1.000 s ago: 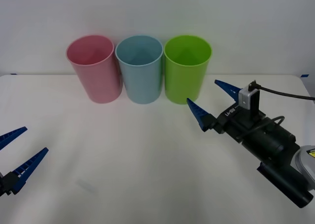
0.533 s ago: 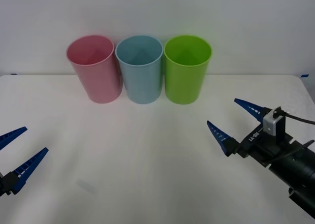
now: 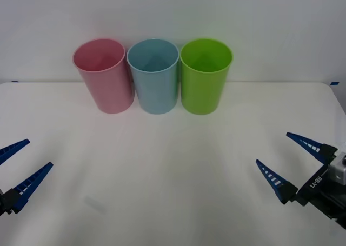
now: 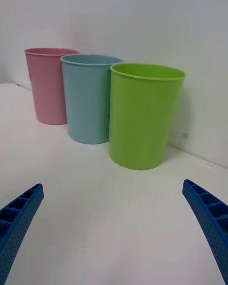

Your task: Grasp the object on the table and drop it into the matching bin: aluminum can to the light blue bin, PET bottle to the pink bin.

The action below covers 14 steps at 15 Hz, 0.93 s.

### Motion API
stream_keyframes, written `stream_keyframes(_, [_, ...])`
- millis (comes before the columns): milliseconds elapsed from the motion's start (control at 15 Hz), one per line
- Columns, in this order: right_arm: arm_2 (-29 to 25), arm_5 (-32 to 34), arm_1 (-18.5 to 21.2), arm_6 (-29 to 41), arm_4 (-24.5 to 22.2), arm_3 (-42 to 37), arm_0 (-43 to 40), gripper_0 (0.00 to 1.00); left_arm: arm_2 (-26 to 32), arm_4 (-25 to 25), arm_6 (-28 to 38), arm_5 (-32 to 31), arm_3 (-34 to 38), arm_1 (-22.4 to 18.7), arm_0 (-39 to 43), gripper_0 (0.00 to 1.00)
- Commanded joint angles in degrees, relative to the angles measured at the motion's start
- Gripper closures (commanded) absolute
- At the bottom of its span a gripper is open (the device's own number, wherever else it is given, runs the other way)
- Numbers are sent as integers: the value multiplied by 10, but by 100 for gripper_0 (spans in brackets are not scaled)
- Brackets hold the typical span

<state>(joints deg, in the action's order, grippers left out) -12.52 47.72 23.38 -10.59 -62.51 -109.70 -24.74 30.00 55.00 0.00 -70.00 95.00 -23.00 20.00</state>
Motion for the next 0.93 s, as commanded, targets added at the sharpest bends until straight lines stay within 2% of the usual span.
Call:
stream_keyframes(67, [-41,52,-21,-3,10,5,-25,0,0,0,0,0,0,0,0,0])
stream_keyframes(333, [-70,94,-32,-10,27,27,-49,0,0,0,0,0,0,0,0,0])
stream_keyframes(533, [-77,108,-32,-10,43,27,-74,0,0,0,0,0,0,0,0,0])
stream_keyframes(933, [-79,116,-32,-11,45,28,-83,0,0,0,0,0,0,0,0,0])
